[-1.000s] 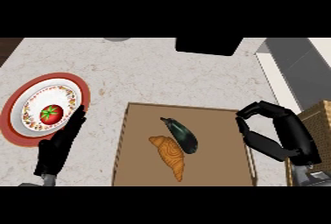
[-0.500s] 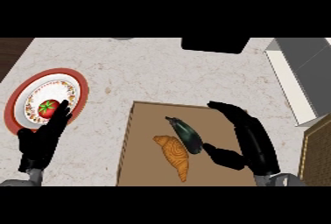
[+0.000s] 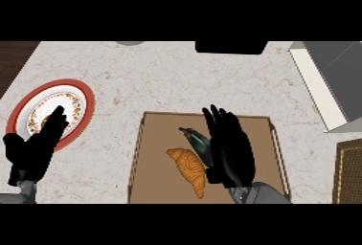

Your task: Pick the eggplant from the tray and place it in the tiered shelf

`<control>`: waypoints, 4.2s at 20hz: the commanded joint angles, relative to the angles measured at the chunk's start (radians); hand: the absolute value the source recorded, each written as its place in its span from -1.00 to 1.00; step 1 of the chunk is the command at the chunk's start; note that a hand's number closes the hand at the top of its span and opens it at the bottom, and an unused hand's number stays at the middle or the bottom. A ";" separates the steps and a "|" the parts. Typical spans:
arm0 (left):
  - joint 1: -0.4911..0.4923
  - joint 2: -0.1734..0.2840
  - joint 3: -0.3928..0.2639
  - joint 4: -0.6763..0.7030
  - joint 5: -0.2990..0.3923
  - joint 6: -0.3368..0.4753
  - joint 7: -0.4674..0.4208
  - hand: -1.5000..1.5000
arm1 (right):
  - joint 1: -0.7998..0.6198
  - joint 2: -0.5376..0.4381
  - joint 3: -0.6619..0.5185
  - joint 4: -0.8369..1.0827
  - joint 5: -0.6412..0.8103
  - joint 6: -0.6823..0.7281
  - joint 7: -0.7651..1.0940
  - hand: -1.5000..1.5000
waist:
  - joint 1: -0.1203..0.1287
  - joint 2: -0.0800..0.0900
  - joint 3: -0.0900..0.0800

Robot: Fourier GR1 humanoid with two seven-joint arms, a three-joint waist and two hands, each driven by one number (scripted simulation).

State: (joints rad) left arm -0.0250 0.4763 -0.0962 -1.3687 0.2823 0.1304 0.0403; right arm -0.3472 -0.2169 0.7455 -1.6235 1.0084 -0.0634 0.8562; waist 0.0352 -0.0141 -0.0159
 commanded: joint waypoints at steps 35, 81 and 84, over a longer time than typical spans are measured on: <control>0.061 -0.005 0.083 -0.058 -0.009 -0.076 0.021 0.00 | -0.342 0.216 0.099 0.580 -0.095 0.507 0.260 -1.00 | -0.024 0.014 0.016; 0.013 -0.087 0.128 -0.059 -0.098 -0.119 0.052 0.00 | -0.752 -0.058 -0.832 0.796 0.181 -0.141 0.546 1.00 | 0.014 0.029 0.016; -0.012 -0.078 0.141 -0.047 -0.088 -0.123 0.070 0.00 | -0.843 -0.058 -0.871 0.773 0.236 -0.170 0.576 1.00 | 0.013 0.026 0.015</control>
State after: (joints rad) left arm -0.0130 0.3941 0.0405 -1.4139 0.1880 0.0091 0.0874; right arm -1.1007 -0.2835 -0.0793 -0.8419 1.1852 -0.0714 1.1980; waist 0.0462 0.0159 -0.0001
